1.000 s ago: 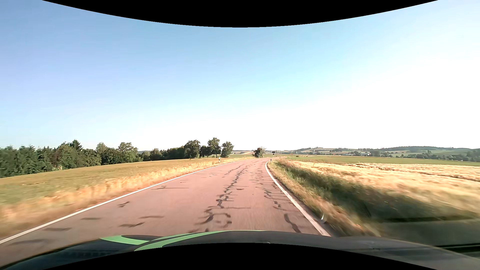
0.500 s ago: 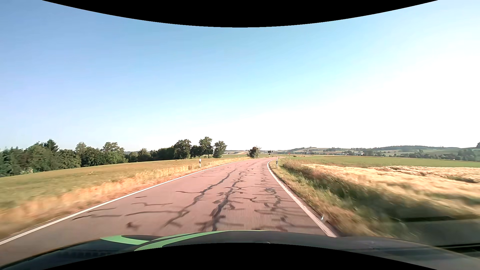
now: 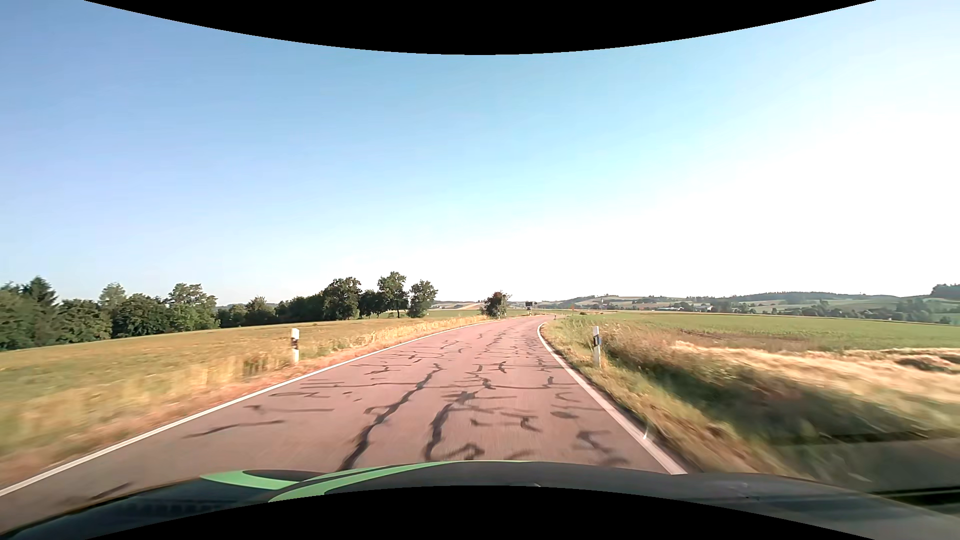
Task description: Follow the waypoints while adhering to traffic rules and regulations
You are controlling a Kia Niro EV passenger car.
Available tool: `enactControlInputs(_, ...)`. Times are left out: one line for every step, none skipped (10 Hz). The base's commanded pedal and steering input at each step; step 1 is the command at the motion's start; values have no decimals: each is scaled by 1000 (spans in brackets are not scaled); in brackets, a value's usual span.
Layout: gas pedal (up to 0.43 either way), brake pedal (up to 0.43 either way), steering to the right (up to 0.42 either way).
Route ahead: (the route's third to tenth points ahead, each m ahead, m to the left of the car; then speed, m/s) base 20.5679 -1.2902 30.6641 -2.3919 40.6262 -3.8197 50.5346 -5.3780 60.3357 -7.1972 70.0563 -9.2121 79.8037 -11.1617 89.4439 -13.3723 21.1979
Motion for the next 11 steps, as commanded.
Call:
enactControlInputs(220,0,18)
enactControlInputs(220,0,19)
enactControlInputs(220,0,19)
enactControlInputs(220,0,19)
enactControlInputs(220,0,19)
enactControlInputs(220,0,21)
enactControlInputs(220,0,23)
enactControlInputs(220,0,24)
enactControlInputs(220,0,24)
enactControlInputs(220,0,25)
enactControlInputs(220,0,25)
